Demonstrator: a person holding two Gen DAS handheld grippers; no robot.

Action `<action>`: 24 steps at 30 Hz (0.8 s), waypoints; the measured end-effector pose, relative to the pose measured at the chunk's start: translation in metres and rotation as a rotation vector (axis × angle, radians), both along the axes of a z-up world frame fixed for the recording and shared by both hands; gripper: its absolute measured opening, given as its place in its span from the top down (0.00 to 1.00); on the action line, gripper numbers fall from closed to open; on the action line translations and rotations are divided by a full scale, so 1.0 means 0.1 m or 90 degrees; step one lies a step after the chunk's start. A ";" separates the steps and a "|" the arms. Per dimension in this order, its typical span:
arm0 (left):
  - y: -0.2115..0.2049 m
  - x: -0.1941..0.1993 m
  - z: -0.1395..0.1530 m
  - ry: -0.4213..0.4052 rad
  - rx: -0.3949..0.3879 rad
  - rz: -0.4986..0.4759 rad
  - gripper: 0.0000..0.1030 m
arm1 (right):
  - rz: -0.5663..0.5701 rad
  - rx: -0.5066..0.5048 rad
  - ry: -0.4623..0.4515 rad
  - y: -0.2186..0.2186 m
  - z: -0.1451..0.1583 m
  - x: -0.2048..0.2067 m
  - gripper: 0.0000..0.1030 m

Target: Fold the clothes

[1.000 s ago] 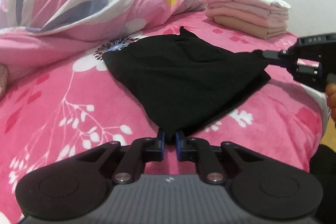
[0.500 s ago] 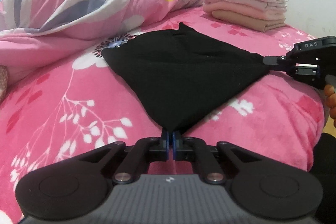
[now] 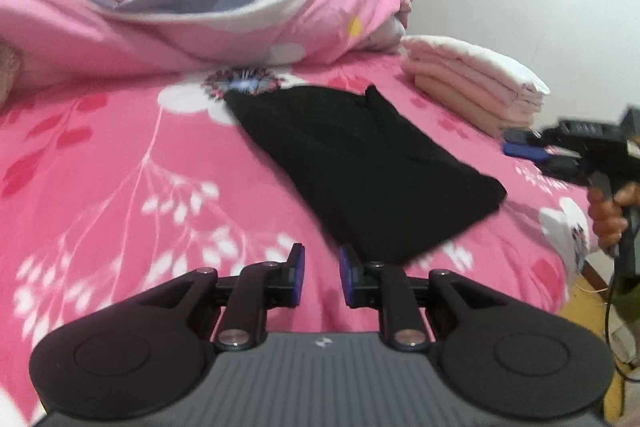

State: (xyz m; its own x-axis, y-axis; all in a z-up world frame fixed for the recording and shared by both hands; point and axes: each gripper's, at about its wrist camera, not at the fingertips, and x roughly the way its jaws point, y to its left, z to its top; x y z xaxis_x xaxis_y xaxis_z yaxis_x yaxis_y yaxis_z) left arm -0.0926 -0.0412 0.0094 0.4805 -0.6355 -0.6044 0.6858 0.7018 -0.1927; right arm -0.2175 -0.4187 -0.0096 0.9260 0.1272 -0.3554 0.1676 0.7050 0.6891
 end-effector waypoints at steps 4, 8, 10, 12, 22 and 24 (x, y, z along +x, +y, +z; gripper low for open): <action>-0.27 0.11 -0.13 -0.025 -0.009 -0.030 0.82 | 0.084 -0.027 0.028 -0.02 0.09 0.67 0.66; -0.34 0.21 -0.30 -0.020 -0.013 -0.051 0.81 | 0.121 -0.059 0.095 -0.07 0.07 1.24 0.58; -0.27 0.25 -0.36 -0.008 -0.038 -0.059 0.80 | 0.135 -0.072 0.126 -0.09 0.05 1.48 0.58; -0.20 0.29 -0.42 0.004 -0.064 -0.066 0.80 | 0.140 -0.081 0.145 -0.09 0.03 1.67 0.57; -0.08 0.45 -0.52 0.071 -0.128 -0.070 0.79 | 0.140 -0.092 0.219 -0.11 -0.08 2.37 0.56; -0.09 0.43 -0.51 0.065 -0.125 -0.070 0.80 | 0.133 -0.100 0.225 -0.11 -0.12 2.40 0.83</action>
State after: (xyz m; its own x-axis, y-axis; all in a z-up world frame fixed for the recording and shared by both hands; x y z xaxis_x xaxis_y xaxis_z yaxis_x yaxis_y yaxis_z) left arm -0.0493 -0.0499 -0.0420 0.3451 -0.7905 -0.5060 0.7261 0.5665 -0.3897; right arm 0.0221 -0.4293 -0.0215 0.7040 0.2181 -0.6759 0.2164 0.8405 0.4966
